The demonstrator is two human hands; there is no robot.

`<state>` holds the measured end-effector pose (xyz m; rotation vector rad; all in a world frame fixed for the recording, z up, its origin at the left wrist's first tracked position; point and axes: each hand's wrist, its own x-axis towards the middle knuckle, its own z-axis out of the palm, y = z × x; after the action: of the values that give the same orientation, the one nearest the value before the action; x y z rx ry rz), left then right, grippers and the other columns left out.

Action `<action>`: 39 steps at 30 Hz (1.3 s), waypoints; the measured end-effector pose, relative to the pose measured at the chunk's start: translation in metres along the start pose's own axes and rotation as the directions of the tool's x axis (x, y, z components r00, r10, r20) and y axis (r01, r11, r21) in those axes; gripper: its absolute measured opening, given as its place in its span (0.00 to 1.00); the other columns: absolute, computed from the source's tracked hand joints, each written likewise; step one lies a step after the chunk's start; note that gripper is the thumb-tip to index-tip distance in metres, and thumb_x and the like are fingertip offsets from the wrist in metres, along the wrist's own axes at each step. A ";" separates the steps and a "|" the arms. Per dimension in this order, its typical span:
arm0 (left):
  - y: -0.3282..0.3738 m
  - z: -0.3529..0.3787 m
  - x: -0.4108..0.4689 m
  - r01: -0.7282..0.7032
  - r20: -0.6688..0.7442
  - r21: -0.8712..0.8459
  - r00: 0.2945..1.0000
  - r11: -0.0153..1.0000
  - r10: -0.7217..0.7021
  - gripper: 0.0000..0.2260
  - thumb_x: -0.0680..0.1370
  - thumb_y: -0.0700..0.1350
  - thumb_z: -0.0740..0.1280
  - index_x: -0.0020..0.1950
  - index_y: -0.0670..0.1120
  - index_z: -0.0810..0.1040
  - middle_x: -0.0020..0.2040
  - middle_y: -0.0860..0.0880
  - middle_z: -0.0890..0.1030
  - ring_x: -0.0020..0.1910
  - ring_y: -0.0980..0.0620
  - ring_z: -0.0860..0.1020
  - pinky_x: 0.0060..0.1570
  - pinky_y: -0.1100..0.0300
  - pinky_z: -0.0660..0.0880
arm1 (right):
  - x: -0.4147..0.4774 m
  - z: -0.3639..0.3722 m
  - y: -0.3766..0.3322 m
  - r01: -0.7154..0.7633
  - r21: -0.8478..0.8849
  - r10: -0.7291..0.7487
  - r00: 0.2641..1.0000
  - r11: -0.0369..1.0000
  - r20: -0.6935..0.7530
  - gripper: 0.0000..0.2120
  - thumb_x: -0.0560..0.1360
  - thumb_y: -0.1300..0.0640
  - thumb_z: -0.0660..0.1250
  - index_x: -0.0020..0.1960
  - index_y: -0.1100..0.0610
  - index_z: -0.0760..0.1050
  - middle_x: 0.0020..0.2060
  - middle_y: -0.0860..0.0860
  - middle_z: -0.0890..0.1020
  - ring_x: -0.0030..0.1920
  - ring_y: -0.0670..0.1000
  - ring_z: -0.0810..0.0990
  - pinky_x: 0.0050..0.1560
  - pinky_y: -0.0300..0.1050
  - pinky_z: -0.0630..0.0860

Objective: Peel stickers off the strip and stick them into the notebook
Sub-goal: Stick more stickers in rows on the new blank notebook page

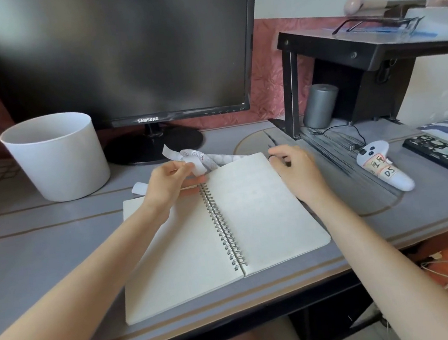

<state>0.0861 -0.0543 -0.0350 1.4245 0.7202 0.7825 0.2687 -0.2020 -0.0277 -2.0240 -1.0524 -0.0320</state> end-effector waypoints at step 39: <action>-0.005 -0.006 0.013 0.041 0.048 -0.067 0.998 0.997 -0.037 0.05 0.80 0.42 0.63 0.48 0.40 0.74 0.49 0.40 0.79 0.45 0.49 0.84 0.51 0.57 0.80 | 0.081 0.043 -0.008 -0.022 0.083 -0.011 0.928 0.996 0.372 0.10 0.67 0.40 0.72 0.41 0.46 0.83 0.47 0.49 0.83 0.50 0.43 0.78 0.51 0.39 0.70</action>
<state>0.0893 -0.0400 -0.0402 1.3592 0.6776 0.7347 0.3015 -0.1157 -0.0206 -1.9979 -1.2570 0.4101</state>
